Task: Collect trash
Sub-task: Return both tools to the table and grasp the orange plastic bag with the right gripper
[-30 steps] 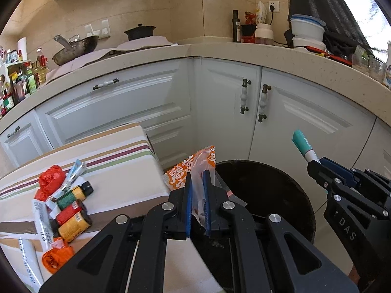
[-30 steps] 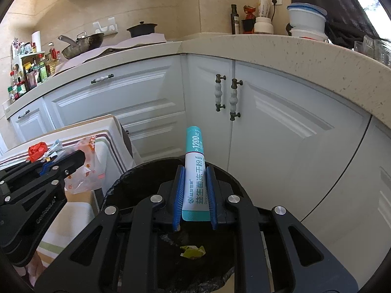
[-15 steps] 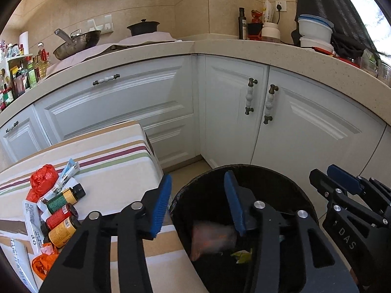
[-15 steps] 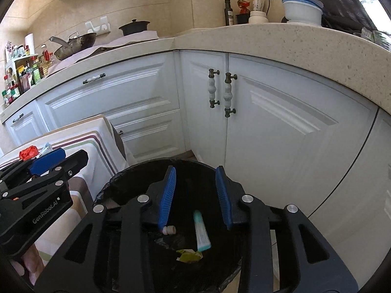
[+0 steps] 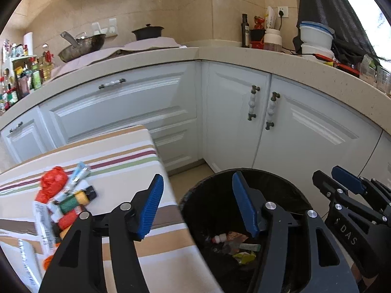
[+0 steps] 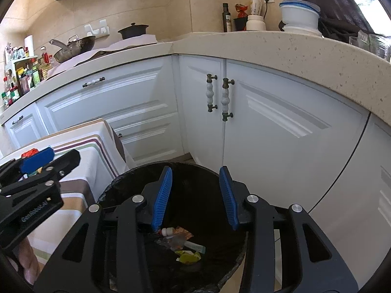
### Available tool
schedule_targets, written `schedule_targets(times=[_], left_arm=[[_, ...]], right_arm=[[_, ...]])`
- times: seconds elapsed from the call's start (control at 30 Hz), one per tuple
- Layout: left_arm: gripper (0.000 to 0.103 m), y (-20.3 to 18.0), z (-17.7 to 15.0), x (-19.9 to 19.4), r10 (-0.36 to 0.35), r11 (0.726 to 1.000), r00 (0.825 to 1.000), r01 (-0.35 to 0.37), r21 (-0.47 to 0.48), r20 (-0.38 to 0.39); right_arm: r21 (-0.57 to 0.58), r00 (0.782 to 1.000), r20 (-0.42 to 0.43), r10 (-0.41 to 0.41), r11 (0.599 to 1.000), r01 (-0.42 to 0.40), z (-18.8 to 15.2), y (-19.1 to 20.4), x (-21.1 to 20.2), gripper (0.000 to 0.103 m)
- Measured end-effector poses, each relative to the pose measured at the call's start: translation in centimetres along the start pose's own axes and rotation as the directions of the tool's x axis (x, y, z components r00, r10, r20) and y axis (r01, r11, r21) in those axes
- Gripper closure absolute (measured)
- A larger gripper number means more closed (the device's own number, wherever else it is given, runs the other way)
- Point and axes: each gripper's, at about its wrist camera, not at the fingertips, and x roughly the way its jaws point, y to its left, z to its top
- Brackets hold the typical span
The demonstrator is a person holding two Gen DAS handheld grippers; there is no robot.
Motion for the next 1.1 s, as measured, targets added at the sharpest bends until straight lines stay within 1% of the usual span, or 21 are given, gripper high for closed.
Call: schedule_targets(times=[0.03, 0.13, 0.2, 0.37, 0.5, 0.53, 0.63, 0.77, 0.93, 1.07, 1.1], left_arm=[[0.043, 0.4, -0.1, -0.3, 0.009, 1.0, 1.0, -0.009, -0.003, 0.0], [0.043, 2.1, -0.5, -1.7, 0.033, 0.999, 0.999, -0.033, -0.027, -0.007], [0.042, 3.3, -0.8, -2.5, 0.055, 0.998, 0.998, -0.056, -0.035, -0.006], [0.037, 7.3, -2.0, -5.4, 0.149, 0.987, 0.989, -0.149, -0.064, 0.001], [0.035, 11.0, -3.3, -7.5, 0.236, 0.967, 0.972, -0.235, -0.101, -0.007], [0.035, 12.1, -3.8, -8.1, 0.265, 0.958, 0.964, -0.265, -0.112, -0.013], [0.034, 14.8, -5.3, -9.4, 0.323, 0.935, 0.946, -0.325, -0.142, -0.038], [0.034, 18.1, -6.9, -10.6, 0.377, 0.904, 0.923, -0.384, -0.188, -0.077], [0.034, 21.9, -8.9, -12.3, 0.43, 0.864, 0.896, -0.444, -0.237, -0.111], [0.034, 24.3, -9.9, -13.1, 0.456, 0.837, 0.88, -0.475, -0.271, -0.133], [0.034, 24.9, -10.2, -13.3, 0.462, 0.831, 0.876, -0.482, -0.278, -0.139]], right_arm=[[-0.001, 1.0, 0.0, 0.004, 1.0, -0.004, 0.1, 0.2, -0.1, 0.063], [0.0, 1.0, 0.0, 0.026, 1.0, -0.026, 0.0, 1.2, -0.6, 0.056], [-0.008, 0.999, -0.003, 0.047, 0.999, -0.047, -0.1, 2.3, -0.9, 0.056], [-0.043, 0.992, -0.017, 0.122, 0.992, -0.122, -0.4, 5.9, -1.6, 0.055], [-0.089, 0.981, -0.029, 0.19, 0.977, -0.192, -0.9, 9.8, -2.3, 0.055], [-0.099, 0.979, -0.031, 0.203, 0.974, -0.205, -1.0, 10.6, -2.6, 0.055], [-0.129, 0.968, -0.044, 0.249, 0.959, -0.252, -1.5, 13.2, -3.2, 0.054], [-0.168, 0.953, -0.067, 0.295, 0.938, -0.302, -2.1, 16.5, -3.8, 0.054], [-0.211, 0.939, -0.097, 0.33, 0.915, -0.344, -2.9, 19.9, -4.2, 0.054], [-0.238, 0.927, -0.125, 0.353, 0.897, -0.374, -3.6, 22.3, -4.5, 0.053], [-0.245, 0.923, -0.134, 0.36, 0.891, -0.382, -3.8, 23.0, -4.5, 0.051]])
